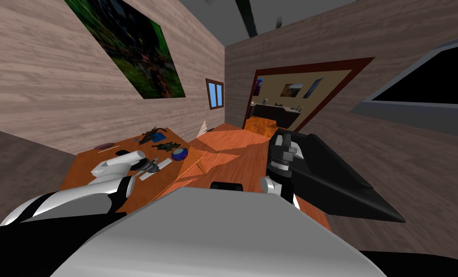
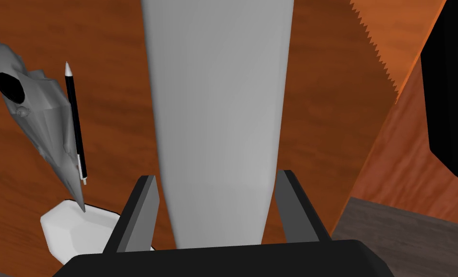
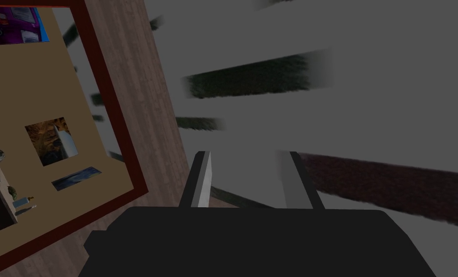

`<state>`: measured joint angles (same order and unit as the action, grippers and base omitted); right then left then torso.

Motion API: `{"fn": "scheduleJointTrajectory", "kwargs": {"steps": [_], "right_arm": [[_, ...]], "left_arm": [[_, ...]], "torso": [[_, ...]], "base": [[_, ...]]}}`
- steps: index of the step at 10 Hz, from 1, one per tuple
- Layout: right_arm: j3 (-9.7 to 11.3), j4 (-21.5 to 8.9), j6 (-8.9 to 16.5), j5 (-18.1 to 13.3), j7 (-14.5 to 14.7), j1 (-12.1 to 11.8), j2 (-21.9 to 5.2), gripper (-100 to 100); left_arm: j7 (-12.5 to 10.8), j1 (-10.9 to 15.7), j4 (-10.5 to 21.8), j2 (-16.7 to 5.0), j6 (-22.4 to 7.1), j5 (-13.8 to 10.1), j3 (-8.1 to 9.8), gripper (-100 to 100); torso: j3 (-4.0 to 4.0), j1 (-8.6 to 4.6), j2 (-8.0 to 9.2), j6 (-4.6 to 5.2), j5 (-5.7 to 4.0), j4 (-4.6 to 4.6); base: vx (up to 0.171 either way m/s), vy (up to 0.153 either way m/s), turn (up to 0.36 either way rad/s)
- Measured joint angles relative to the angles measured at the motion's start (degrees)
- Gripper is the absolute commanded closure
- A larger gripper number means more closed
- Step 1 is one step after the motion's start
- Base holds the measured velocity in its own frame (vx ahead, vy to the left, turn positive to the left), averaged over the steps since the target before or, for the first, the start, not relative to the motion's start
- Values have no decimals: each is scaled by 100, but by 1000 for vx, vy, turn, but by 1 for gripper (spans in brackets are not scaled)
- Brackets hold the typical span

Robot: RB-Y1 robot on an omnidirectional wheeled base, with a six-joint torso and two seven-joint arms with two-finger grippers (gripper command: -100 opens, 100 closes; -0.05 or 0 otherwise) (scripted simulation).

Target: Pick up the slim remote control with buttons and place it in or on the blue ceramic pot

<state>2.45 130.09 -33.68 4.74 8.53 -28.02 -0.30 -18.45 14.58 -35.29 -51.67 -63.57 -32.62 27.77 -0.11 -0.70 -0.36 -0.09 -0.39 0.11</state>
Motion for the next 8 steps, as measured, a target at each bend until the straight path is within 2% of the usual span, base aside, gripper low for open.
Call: {"fn": "scheduleJointTrajectory", "kwargs": {"steps": [1, 4, 8], "right_arm": [[0, 0, 0, 0, 0, 0, 0, 0], [-1, 0, 0, 0, 0, -1, -1, 0], [-1, 0, 0, 0, 0, -1, -1, 0]], "left_arm": [[-78, -134, -234, 12, -95, -17, 34, 100], [-276, -240, -424, -190, -409, -94, 52, 100], [-449, -244, -485, -353, -838, -180, 45, 100]], "torso": [[1, 17, 3, 2, 6, -1], [-16, 34, -28, 5, 13, -6], [-26, 63, -40, 13, 25, -14]], "base": [[44, -40, 11], [89, -29, 12], [96, 16, -27]]}}
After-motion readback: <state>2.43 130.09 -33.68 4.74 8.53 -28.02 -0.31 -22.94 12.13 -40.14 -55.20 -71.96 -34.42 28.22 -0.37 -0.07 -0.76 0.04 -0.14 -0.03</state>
